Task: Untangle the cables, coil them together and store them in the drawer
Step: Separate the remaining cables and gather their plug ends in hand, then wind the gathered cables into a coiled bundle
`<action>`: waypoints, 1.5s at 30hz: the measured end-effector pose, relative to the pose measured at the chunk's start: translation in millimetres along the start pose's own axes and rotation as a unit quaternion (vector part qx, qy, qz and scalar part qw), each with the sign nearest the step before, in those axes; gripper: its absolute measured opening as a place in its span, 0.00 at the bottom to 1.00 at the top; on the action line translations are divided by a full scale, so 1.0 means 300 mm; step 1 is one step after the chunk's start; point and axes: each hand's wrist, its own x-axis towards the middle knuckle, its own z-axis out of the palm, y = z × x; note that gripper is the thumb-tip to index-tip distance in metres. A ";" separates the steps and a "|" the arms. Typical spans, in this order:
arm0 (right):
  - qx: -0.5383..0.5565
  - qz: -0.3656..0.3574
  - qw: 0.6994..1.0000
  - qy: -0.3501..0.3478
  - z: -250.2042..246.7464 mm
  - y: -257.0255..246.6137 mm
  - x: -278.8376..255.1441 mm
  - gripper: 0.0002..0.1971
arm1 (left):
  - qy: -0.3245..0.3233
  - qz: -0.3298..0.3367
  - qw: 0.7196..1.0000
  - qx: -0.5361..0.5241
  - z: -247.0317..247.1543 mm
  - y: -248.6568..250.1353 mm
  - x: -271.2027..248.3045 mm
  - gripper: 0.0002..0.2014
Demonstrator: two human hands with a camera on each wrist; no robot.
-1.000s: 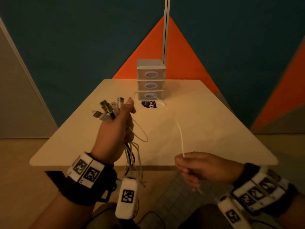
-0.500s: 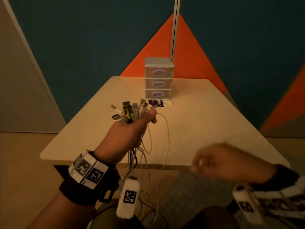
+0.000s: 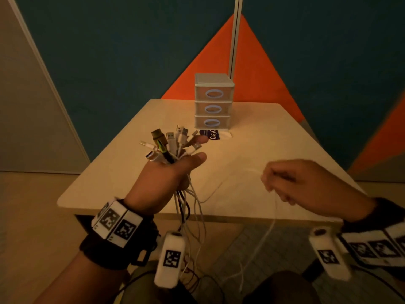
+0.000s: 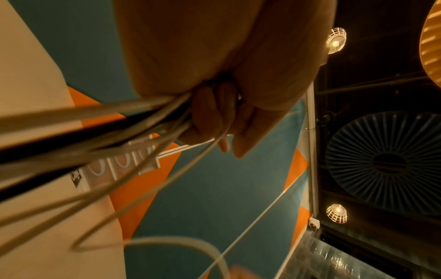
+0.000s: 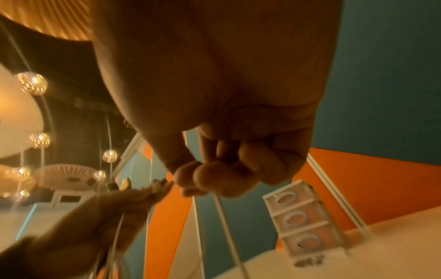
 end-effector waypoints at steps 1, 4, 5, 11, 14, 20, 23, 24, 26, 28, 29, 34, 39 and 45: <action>-0.024 0.013 0.999 -0.045 0.019 0.032 -0.024 0.12 | 0.005 -0.014 1.000 -0.028 -0.007 0.003 0.005 0.10; -0.093 0.035 0.981 -0.165 0.124 0.130 -0.093 0.10 | 0.011 -0.036 0.994 -0.104 -0.011 0.019 0.020 0.12; -0.107 0.045 0.974 -0.193 0.163 0.150 -0.109 0.15 | 0.012 -0.037 0.992 -0.117 -0.008 0.023 0.026 0.14; -0.132 0.070 0.940 -0.307 0.294 0.231 -0.139 0.13 | -0.008 -0.015 0.993 -0.114 0.047 0.042 0.026 0.18; -0.130 0.049 0.961 -0.239 0.217 0.167 -0.102 0.24 | -0.031 -0.003 0.998 -0.058 0.078 0.052 0.009 0.20; 0.081 -0.060 0.995 0.008 -0.012 -0.164 0.029 0.36 | -0.080 -0.004 0.996 0.037 0.150 0.025 -0.014 0.20; 0.055 -0.130 0.990 -0.008 -0.007 -0.253 0.078 0.54 | -0.076 0.005 0.996 0.041 0.169 0.021 -0.021 0.16; 0.004 -0.158 0.987 -0.002 0.006 -0.277 0.096 0.56 | -0.071 0.023 0.994 0.085 0.174 0.024 -0.014 0.15; -0.084 -0.229 0.970 0.019 0.042 -0.314 0.133 0.47 | -0.135 -0.004 0.972 0.193 0.199 0.013 -0.022 0.09; -0.122 -0.302 0.943 0.062 0.072 -0.313 0.172 0.24 | -0.050 -0.137 0.950 0.277 0.172 0.022 -0.039 0.05; -0.115 -0.316 0.938 0.081 0.081 -0.301 0.190 0.15 | -0.011 -0.157 0.951 0.268 0.178 0.027 -0.051 0.07; -0.035 -0.228 0.970 0.072 0.111 -0.252 0.218 0.14 | -0.005 -0.046 0.996 0.079 0.181 0.026 -0.036 0.13; -0.102 -0.234 0.964 0.068 0.133 -0.243 0.233 0.13 | 0.048 -0.071 0.989 0.123 0.220 -0.061 0.014 0.06; -0.034 -0.245 0.967 0.063 0.112 -0.247 0.270 0.05 | -0.007 -0.072 0.997 -0.007 0.209 -0.028 0.005 0.07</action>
